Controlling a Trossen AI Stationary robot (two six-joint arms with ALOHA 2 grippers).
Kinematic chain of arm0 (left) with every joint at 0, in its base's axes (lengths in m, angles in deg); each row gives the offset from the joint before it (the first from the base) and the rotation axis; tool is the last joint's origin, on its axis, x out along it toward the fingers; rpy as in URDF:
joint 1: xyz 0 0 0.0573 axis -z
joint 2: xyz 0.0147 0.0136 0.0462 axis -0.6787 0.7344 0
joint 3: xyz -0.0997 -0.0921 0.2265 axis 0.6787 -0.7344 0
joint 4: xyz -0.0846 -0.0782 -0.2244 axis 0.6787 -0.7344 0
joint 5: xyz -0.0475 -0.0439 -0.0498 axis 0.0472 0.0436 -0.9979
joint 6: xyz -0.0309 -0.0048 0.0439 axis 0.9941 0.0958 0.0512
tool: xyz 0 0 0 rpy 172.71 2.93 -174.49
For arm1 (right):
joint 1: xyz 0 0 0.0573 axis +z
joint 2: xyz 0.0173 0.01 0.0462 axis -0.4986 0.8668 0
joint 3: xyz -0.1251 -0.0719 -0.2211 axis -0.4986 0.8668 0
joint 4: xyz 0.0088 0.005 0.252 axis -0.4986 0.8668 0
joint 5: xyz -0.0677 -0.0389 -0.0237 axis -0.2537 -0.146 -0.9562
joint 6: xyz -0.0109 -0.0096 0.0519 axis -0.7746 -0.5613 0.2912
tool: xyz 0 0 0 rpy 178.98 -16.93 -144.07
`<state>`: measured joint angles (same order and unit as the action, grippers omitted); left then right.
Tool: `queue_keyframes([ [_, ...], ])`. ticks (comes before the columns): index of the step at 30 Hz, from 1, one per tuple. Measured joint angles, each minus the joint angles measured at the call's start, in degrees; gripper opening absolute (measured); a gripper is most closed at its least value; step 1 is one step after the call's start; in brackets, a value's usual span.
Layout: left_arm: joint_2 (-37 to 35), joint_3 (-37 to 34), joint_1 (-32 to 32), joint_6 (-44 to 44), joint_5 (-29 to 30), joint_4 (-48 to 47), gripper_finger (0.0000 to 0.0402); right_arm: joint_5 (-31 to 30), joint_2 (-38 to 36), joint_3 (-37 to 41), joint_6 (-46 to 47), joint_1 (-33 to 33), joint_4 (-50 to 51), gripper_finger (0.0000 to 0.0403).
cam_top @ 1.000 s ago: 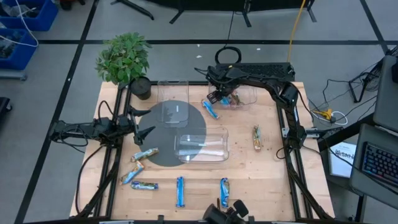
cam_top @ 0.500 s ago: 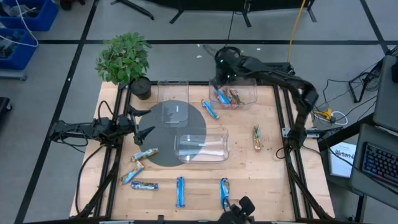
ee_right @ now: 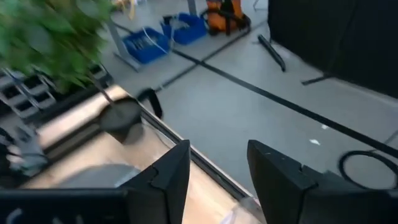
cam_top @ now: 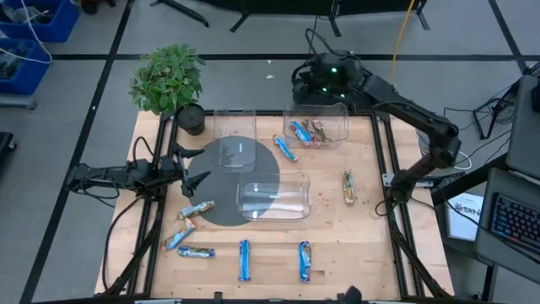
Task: Pick and place Granola Bars by type
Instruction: Put the yellow granola bar into the bottom transparent bin
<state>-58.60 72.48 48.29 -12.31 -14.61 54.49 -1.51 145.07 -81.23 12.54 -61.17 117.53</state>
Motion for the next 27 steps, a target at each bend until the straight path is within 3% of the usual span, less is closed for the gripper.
queue_keyframes([
  [4, 0.0, 0.0, 0.0, 0.0, 0.0, 0.0, 0.0379, 0.6, -3.7, 0.8, -0.3, 1.8, 0.0, 0.0153],
  [10, 0.0, 0.0, 0.0, 0.0, 0.0, 0.0, 0.0379, 14.5, -9.1, 1.2, -19.5, 3.7, 2.8, 0.0154],
  [14, 0.0, 0.0, 0.0, 0.0, 0.0, 0.0, 0.0379, 19.7, -12.4, 1.2, -32.3, 4.6, 4.9, 0.0150],
  [22, 0.0, 0.0, 0.0, 0.0, 0.0, 0.0, 0.0379, 21.1, -17.1, 1.2, -54.7, 6.5, 5.8, 0.0149],
  [27, 0.0, 0.0, 0.0, 0.0, 0.0, 0.0, 0.0379, 20.8, -18.5, 1.2, -68.0, 8.8, 15.8, 0.0148],
])
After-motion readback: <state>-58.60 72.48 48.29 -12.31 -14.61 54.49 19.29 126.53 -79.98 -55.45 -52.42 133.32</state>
